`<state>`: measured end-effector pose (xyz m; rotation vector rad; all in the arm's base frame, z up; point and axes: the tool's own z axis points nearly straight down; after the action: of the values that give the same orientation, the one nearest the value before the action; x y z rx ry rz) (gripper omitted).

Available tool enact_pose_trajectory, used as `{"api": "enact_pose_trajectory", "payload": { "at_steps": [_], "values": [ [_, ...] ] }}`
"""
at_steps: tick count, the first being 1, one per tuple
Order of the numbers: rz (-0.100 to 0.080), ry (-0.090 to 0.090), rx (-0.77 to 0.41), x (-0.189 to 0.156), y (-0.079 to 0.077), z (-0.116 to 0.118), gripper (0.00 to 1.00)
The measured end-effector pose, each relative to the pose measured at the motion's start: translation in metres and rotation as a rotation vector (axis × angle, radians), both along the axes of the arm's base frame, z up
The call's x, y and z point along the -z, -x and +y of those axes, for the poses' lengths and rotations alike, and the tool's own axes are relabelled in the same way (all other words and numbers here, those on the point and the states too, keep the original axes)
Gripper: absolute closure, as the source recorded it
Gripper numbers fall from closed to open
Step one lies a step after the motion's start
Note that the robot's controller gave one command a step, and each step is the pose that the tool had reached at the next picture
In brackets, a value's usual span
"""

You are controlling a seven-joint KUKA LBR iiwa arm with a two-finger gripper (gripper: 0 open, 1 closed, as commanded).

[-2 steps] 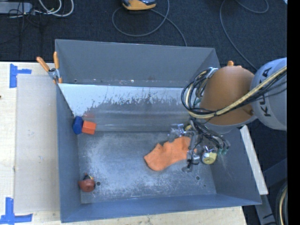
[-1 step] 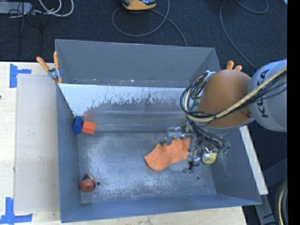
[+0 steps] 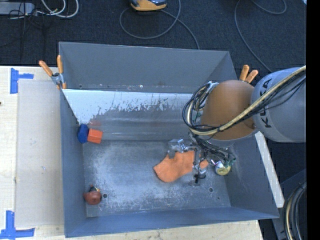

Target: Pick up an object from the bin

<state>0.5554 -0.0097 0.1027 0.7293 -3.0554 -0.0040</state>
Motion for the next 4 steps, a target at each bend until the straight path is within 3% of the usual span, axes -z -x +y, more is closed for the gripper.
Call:
{"api": "enact_pose_trajectory", "payload": {
  "at_steps": [1,4],
  "values": [
    [0.0,0.0,-0.133,0.021,-0.025,0.005,1.0],
    [0.0,-0.001,-0.168,-0.002,-0.031,0.001,1.0]
  ]
}}
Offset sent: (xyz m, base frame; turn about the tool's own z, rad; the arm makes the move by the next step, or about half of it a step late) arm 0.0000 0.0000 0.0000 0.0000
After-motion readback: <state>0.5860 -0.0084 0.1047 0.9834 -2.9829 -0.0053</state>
